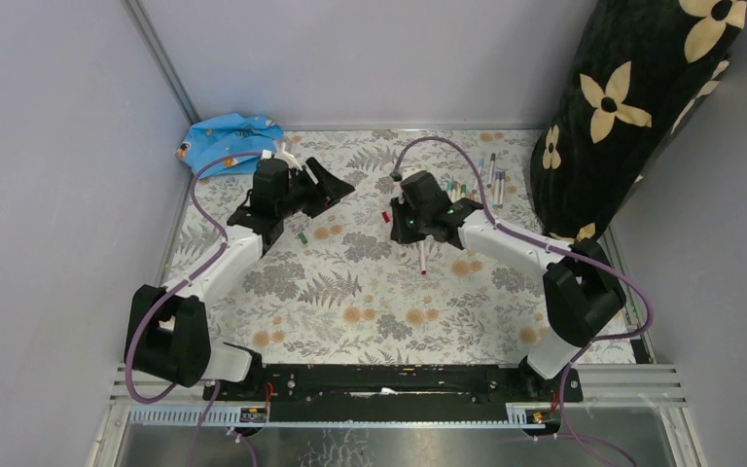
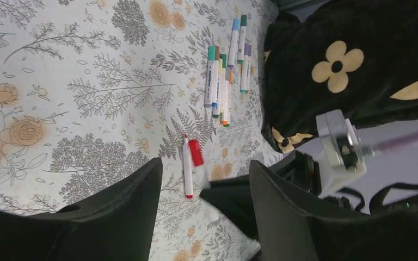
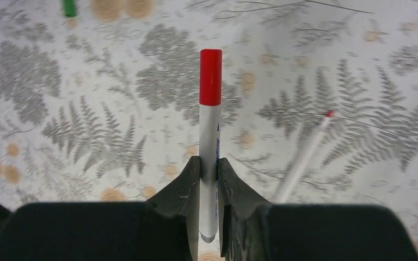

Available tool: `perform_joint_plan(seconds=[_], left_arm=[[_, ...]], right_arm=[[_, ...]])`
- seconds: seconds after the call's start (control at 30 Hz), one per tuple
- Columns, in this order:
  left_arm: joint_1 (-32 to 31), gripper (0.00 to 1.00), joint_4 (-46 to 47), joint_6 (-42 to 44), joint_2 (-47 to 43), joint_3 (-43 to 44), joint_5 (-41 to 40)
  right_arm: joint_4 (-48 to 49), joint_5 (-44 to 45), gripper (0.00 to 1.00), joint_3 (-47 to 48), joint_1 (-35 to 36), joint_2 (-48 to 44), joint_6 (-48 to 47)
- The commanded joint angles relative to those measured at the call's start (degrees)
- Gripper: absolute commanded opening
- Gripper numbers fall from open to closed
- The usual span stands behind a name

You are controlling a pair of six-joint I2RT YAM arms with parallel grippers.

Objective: Open the pen caps

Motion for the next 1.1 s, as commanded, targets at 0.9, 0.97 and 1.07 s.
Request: perform_joint_plan(seconds=[0.9, 0.97, 1.07], left_arm=[[-2.0, 0.66, 6.7, -2.5, 0.7, -6.1, 0.8], [-2.0, 0.65, 6.4, -2.4, 0.9, -6.0, 0.7], [-2.0, 0.61, 6.1, -2.2, 1.1, -5.7, 0.5]], right_arm=[[1.5, 0.5, 0.00, 15.5, 12.9, 6.0, 3.8], [1.4, 0.5, 0.00, 15.4, 13.2, 5.9, 3.8], [1.3, 0.7, 0.00, 15.1, 13.4, 5.7, 3.7]])
